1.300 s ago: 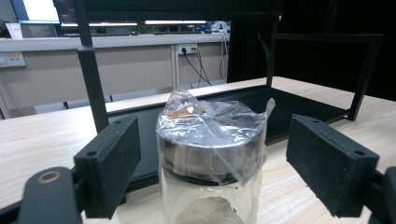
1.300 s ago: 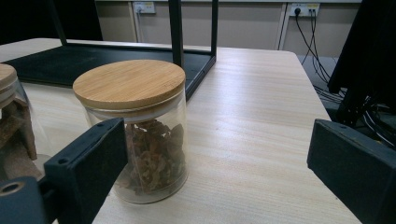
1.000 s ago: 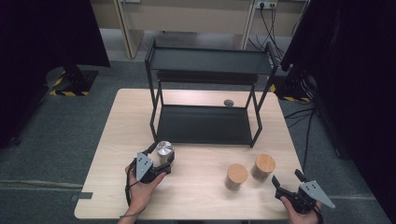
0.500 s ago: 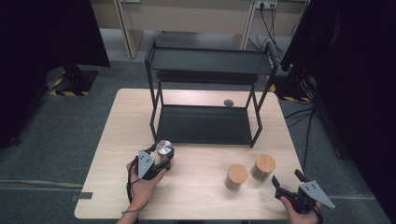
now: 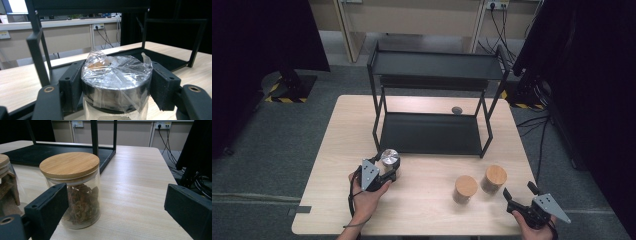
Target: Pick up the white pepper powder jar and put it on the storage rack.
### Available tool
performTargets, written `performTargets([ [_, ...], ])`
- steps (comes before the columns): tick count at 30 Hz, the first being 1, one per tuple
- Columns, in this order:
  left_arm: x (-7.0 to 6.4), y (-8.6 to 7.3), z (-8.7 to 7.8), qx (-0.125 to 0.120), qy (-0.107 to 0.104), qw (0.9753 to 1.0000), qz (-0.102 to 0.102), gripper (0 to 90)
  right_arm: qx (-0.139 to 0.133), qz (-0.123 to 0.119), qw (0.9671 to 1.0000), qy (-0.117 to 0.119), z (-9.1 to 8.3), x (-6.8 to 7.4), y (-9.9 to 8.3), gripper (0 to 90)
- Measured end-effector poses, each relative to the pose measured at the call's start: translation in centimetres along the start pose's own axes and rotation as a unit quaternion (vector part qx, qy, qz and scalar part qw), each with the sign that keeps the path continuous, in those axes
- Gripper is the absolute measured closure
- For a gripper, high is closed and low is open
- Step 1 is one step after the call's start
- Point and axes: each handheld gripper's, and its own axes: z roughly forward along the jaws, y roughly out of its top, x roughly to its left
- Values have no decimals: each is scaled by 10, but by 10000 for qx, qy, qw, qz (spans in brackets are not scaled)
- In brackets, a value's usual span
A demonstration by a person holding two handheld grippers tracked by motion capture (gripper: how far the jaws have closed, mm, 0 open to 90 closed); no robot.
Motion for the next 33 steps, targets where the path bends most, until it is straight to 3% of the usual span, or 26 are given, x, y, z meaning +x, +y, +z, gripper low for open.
performTargets([
  [19,-8,30,24,-190,55,9998,69,347,-17,-16,10000,0,0,0,0,59],
  [33,-9,42,47,-151,279,9994,142,347,-34,-6,10000,2,-1,0,0,60],
])
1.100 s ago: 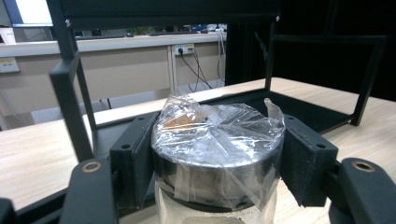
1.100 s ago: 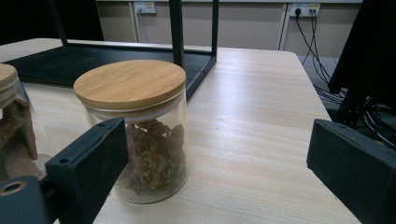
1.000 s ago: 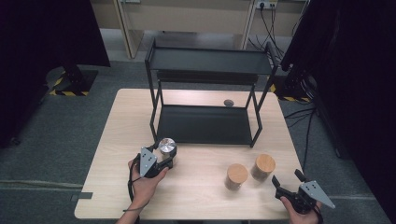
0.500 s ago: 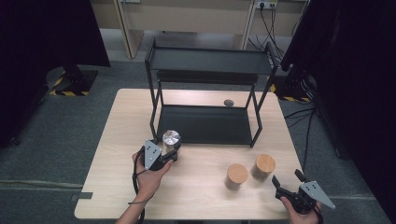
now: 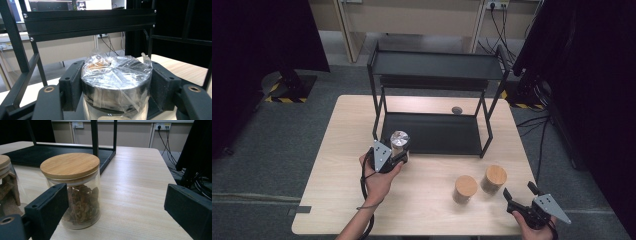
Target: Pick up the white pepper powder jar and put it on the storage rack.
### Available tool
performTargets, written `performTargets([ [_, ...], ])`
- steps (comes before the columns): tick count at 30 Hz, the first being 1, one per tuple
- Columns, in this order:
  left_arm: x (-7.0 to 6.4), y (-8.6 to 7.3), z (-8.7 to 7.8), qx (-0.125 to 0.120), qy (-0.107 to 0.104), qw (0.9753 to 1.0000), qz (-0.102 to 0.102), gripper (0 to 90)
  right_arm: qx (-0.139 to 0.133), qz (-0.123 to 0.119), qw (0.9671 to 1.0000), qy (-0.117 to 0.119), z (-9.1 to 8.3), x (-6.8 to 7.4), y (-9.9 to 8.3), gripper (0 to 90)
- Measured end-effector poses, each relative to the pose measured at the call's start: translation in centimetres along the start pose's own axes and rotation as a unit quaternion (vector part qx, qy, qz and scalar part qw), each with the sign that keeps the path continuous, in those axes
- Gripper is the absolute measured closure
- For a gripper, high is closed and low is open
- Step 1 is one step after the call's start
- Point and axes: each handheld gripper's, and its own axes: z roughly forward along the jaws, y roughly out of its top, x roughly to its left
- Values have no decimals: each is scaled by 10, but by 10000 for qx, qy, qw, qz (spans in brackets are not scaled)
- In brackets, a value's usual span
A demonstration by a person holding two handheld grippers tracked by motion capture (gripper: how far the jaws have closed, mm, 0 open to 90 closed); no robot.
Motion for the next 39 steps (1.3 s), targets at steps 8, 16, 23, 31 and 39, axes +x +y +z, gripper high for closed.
performTargets([
  [8,3,0,13,71,151,9999,-27,347,-3,-2,10000,1,0,0,0,60],
  [16,7,-3,28,188,358,9992,38,347,-8,-18,10000,1,0,1,0,60],
  [23,10,-6,43,284,537,9982,-3,347,-13,-16,10000,3,0,1,0,60],
  [31,11,-12,55,360,643,9973,-45,347,-23,-16,10000,12,0,1,0,60],
  [39,14,-18,62,369,683,9970,-46,346,-21,-32,10000,17,0,1,0,61],
])
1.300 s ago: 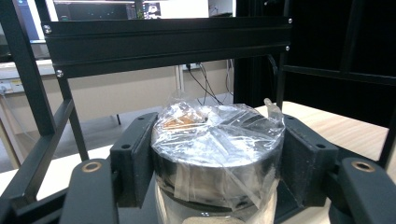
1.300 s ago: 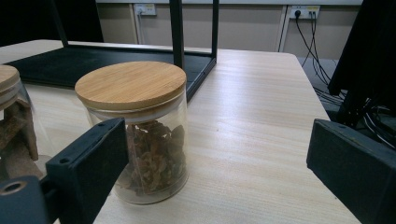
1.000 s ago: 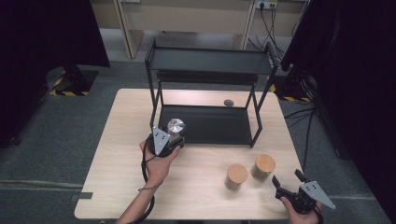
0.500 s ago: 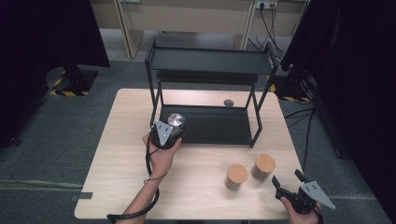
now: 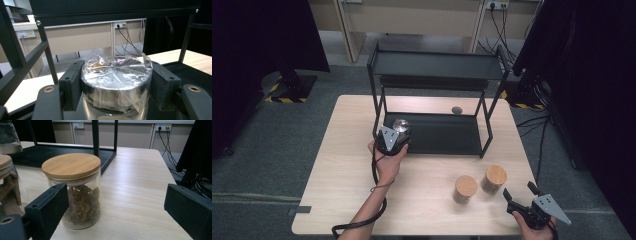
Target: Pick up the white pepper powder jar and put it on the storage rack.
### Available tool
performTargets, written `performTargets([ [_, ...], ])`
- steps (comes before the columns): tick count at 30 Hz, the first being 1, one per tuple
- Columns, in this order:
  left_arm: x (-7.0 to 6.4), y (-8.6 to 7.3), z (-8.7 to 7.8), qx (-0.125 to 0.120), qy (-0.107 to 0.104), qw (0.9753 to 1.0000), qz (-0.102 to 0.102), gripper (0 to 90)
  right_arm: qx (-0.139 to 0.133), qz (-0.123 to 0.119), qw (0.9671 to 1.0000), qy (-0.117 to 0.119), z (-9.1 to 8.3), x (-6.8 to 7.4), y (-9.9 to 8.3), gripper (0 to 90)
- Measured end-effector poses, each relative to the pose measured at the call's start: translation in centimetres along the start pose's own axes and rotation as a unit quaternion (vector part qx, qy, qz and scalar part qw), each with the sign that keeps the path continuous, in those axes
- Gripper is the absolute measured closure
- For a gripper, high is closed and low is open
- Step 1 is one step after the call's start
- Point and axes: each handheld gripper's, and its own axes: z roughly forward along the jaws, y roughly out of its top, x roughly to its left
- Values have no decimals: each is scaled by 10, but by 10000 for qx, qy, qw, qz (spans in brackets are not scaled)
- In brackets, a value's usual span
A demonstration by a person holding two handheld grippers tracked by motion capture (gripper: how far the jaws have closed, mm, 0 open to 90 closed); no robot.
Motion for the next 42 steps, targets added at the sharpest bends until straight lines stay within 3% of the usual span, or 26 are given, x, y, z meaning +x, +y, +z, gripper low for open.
performTargets([
  [4,0,-4,4,37,31,10000,81,346,-12,-2,10000,1,0,0,0,62],
  [26,3,-16,12,39,48,10000,-65,334,-17,-18,10000,18,0,0,0,64],
  [35,0,-9,7,-5,88,10000,-17,198,-11,-27,10000,20,0,0,0,64],
  [42,-4,-4,-1,-48,73,10000,3,171,-11,-27,10000,27,0,0,0,64],
])
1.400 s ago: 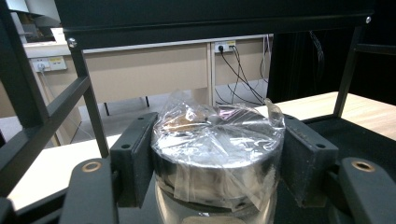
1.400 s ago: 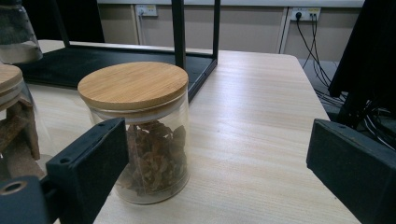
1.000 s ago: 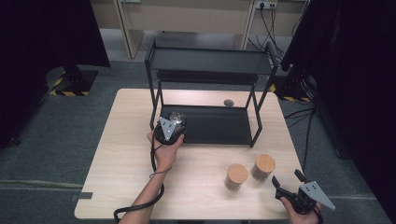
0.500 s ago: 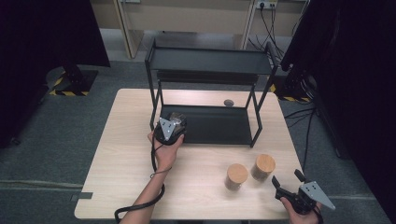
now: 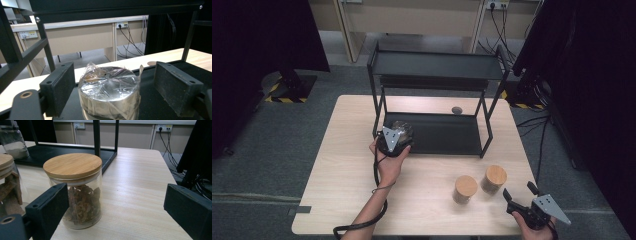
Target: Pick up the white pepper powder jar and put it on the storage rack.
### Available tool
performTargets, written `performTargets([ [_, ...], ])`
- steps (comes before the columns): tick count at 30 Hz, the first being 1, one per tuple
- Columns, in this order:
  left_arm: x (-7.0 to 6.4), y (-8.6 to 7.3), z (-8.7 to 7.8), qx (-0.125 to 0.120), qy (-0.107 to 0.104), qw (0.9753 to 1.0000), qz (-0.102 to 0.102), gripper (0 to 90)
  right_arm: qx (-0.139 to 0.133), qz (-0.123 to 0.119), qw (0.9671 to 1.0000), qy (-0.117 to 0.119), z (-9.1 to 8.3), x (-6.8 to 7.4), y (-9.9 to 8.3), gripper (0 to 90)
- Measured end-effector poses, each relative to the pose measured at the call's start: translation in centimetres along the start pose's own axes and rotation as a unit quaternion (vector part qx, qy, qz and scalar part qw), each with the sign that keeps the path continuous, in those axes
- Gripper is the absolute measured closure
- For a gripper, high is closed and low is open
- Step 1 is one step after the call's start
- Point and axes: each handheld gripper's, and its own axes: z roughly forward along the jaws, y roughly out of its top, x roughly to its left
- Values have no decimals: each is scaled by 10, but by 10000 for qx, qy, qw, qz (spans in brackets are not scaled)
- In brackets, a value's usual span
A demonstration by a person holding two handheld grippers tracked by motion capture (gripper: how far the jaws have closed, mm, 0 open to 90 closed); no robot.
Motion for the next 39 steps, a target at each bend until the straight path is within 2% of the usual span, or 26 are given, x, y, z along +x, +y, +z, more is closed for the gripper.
performTargets([
  [7,-2,0,-11,-12,-40,10000,-68,154,5,-10,10000,-2,0,0,0,64],
  [13,0,-2,-18,4,-74,10000,-34,152,-2,1,10000,-3,0,0,0,64],
  [28,-3,1,-37,15,-333,9993,-142,144,-4,-6,10000,-5,0,0,0,65],
  [39,-2,3,-47,16,-385,9991,-201,141,-6,-10,10000,-6,0,0,0,64],
])
